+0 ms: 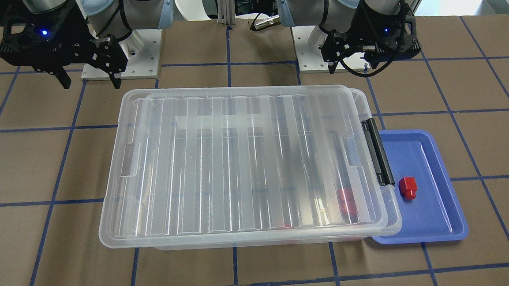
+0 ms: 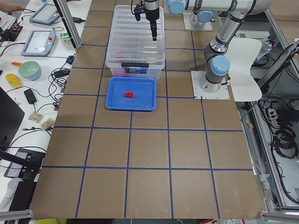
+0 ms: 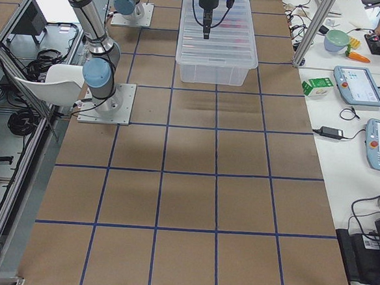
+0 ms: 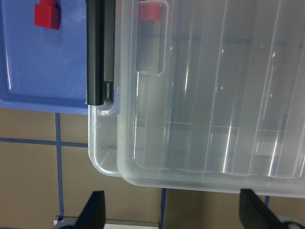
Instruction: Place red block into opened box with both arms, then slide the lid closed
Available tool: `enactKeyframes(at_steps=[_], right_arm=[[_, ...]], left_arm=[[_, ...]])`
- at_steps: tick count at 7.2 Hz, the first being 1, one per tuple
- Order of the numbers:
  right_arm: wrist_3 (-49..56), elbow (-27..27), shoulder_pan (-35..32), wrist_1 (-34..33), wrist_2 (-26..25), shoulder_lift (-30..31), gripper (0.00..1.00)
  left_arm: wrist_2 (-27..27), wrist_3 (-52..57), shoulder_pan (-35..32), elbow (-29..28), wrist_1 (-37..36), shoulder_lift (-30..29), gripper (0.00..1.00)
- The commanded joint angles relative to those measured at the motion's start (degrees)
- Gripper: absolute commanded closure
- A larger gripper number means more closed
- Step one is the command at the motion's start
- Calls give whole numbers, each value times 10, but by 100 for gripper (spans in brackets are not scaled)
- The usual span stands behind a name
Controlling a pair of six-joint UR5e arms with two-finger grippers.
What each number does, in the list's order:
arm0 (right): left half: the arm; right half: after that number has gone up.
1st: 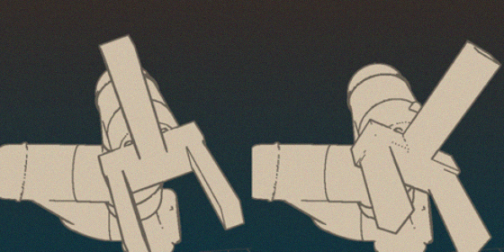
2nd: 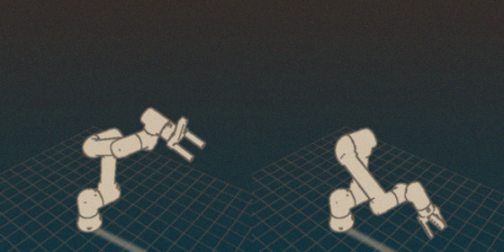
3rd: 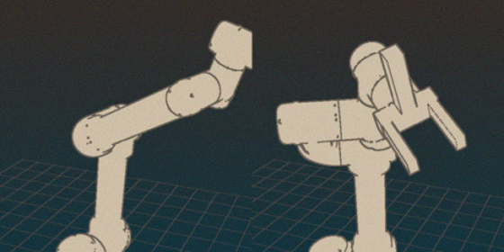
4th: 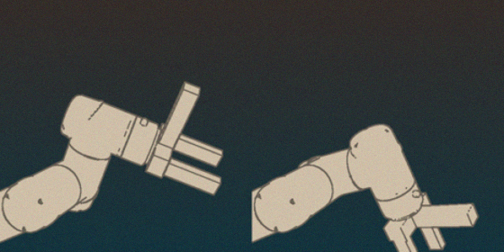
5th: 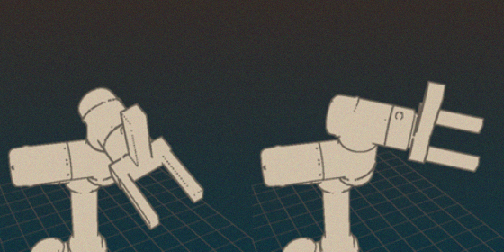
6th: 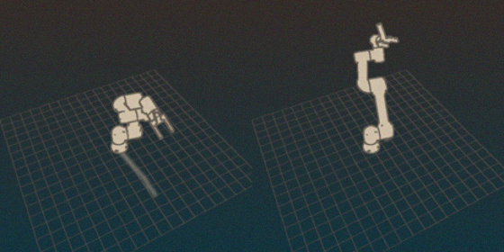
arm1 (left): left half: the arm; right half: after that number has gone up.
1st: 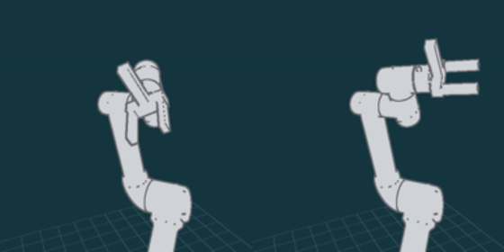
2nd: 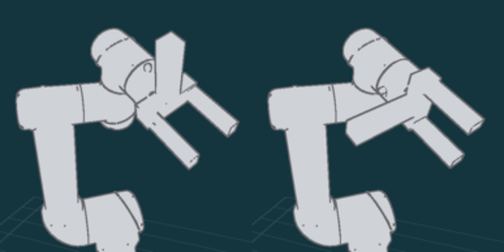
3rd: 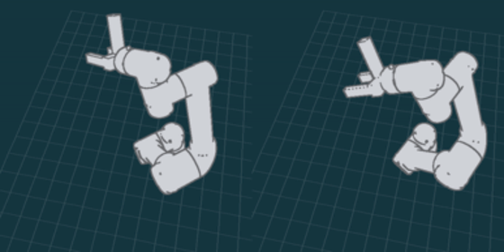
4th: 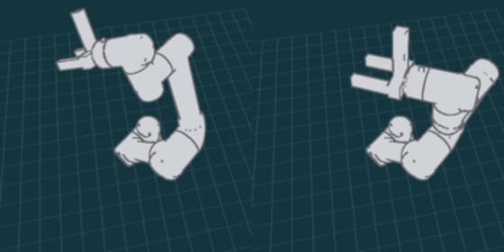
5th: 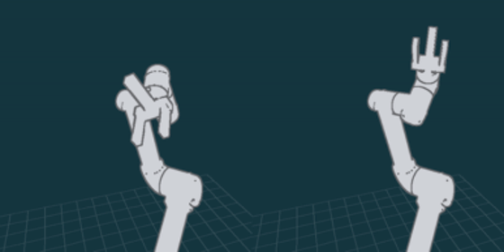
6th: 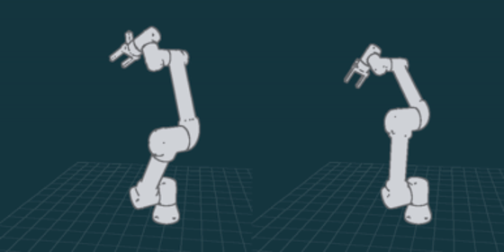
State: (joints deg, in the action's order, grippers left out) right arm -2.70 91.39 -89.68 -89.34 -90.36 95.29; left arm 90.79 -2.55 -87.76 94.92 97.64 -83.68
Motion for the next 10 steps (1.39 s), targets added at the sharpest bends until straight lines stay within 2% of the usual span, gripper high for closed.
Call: enactKeyframes(at_steps=[1,4,7,10], right_arm=[[1,1,0,0,0,0,0],[4,4,10,1,1,1,0],[5,37,8,-56,3,-5,0],[20,149,11,-234,0,-54,0]], left_arm=[[1,0,1,0,0,0,0],[1,0,2,0,0,0,0],[1,0,3,0,0,0,0],[2,0,3,0,-1,2,0]])
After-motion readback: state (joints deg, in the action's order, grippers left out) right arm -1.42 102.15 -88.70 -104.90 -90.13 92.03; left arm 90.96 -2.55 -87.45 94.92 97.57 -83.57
